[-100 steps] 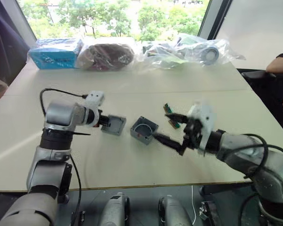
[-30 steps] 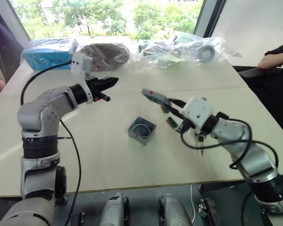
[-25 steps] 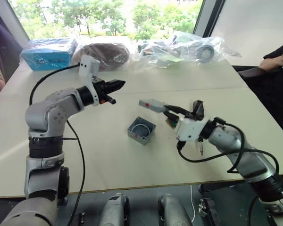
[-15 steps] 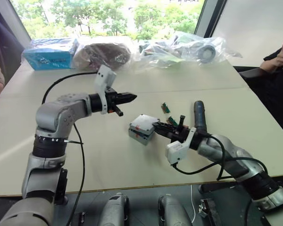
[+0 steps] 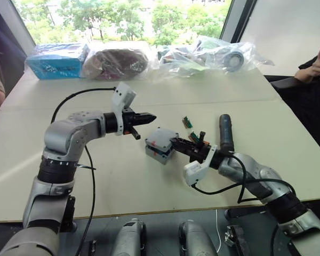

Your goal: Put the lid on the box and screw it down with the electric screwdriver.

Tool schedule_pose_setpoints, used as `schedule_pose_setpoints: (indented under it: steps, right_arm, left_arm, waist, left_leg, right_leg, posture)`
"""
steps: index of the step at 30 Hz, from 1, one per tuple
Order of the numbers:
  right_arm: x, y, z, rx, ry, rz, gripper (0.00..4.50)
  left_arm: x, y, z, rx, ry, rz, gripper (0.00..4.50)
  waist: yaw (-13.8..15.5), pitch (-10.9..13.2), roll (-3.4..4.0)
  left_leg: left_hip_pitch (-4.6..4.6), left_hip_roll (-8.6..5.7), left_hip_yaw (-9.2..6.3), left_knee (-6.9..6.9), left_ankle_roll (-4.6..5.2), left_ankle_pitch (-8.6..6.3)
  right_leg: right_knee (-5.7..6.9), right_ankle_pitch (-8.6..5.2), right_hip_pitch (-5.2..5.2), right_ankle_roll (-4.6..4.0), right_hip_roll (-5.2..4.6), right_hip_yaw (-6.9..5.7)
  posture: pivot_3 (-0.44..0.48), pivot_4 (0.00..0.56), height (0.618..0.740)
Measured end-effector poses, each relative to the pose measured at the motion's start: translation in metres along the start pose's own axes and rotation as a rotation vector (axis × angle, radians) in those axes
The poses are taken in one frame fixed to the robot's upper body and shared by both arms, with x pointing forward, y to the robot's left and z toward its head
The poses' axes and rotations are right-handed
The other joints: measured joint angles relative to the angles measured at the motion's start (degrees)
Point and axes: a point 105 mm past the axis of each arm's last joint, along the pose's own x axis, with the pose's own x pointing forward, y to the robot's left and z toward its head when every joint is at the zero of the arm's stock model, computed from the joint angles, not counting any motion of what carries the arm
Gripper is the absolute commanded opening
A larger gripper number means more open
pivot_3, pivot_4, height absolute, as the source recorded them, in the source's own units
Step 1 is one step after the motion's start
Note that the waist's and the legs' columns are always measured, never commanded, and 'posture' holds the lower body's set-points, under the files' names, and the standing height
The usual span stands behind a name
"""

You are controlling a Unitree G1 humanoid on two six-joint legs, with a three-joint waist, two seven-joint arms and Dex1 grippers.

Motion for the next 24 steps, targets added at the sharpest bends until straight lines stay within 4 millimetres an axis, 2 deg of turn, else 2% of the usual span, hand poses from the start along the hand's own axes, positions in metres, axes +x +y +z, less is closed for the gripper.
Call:
schedule_pose_setpoints:
  steps: [13,15,19,24]
  right_arm:
    - [0.000,0.004,0.001,0.009,0.009,-0.003,0.11]
    - [-0.001,0.005,0.001,0.014,0.010,-0.007,0.11]
    - [-0.003,0.008,0.002,0.015,0.016,-0.015,0.11]
    - [-0.004,0.010,0.003,0.004,0.022,-0.030,0.11]
  left_arm:
    - [0.006,-0.005,-0.007,0.000,0.039,-0.019,0.02]
    - [0.006,-0.004,-0.011,0.017,0.059,-0.012,0.02]
    - [0.007,-0.003,-0.032,0.076,0.155,0.002,0.02]
    - [0.008,-0.005,-0.034,0.104,0.167,-0.005,0.02]
  waist:
    - [0.0,0.0,0.00]
    - [0.0,0.0,0.00]
    - [0.1,0.0,0.01]
    - [0.2,0.0,0.01]
  left_leg:
    - [0.02,-0.01,-0.01,0.01,0.00,0.00]
    - [0.03,-0.01,-0.01,0.01,0.01,0.00]
    - [0.04,-0.02,-0.01,0.01,0.01,0.00]
    - [0.04,-0.01,-0.02,0.01,0.01,-0.01]
  right_leg:
    - [0.01,0.00,0.03,0.00,0.00,0.00]
    - [0.00,0.00,0.05,0.00,0.00,0.00]
    - [0.00,0.00,0.07,-0.01,0.00,0.00]
    - [0.01,-0.07,0.08,-0.13,0.00,0.00]
  posture:
    - [0.000,0.150,0.740]
    - [0.000,0.150,0.740]
    - [0.000,0.150,0.740]
    - [0.000,0.150,0.740]
